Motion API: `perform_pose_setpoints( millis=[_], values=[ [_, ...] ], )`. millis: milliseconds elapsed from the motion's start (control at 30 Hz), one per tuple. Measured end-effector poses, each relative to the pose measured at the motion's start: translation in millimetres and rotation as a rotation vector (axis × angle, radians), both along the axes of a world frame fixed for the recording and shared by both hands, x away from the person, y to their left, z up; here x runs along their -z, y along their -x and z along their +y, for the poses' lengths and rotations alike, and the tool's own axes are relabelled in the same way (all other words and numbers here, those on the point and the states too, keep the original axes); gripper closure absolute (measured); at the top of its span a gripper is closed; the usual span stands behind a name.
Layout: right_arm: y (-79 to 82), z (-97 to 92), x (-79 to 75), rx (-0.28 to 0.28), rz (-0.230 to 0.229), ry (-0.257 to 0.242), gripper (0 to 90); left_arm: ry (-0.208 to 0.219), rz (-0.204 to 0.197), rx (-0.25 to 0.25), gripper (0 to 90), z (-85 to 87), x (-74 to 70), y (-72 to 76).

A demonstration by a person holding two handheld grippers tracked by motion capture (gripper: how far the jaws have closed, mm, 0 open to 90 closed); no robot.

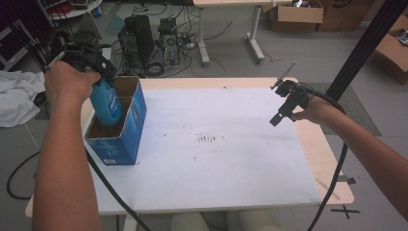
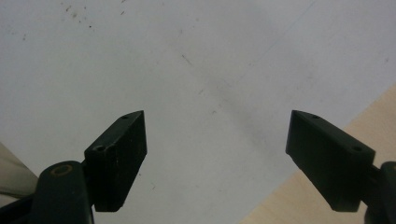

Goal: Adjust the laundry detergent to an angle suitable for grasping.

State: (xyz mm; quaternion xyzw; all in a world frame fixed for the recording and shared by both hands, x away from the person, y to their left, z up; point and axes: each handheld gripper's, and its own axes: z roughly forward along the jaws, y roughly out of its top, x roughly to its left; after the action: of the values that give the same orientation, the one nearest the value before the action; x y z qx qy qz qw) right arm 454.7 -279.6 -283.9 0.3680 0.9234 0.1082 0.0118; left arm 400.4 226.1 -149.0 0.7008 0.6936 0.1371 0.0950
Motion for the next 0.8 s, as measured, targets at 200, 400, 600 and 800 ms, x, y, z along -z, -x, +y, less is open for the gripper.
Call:
perform_pose_setpoints(
  millis=[200, 400, 600, 800],
  values=[
    [-0.2, 1.3, 1.6, 0.004, 0.001, 0.003, 20.4, 0.0, -0.005, 0.03, 37.8, 7.1, 25.4, -1.4],
    [-1.1, 1.1, 3.1, 0.008, 0.005, 0.005, 20.4, 0.014, 0.016, 0.071, 37.8, 11.7, 48.6, -2.5],
    [-1.4, -0.3, 5.0, 0.01, 0.007, 0.009, 20.5, 0.0, 0.029, 0.092, 37.8, 15.4, 71.5, -1.8],
    [-2.6, -0.2, 7.4, 0.018, 0.017, 0.017, 20.5, -0.007, 0.029, 0.109, 37.8, 15.2, 90.9, -0.3]
  ],
)
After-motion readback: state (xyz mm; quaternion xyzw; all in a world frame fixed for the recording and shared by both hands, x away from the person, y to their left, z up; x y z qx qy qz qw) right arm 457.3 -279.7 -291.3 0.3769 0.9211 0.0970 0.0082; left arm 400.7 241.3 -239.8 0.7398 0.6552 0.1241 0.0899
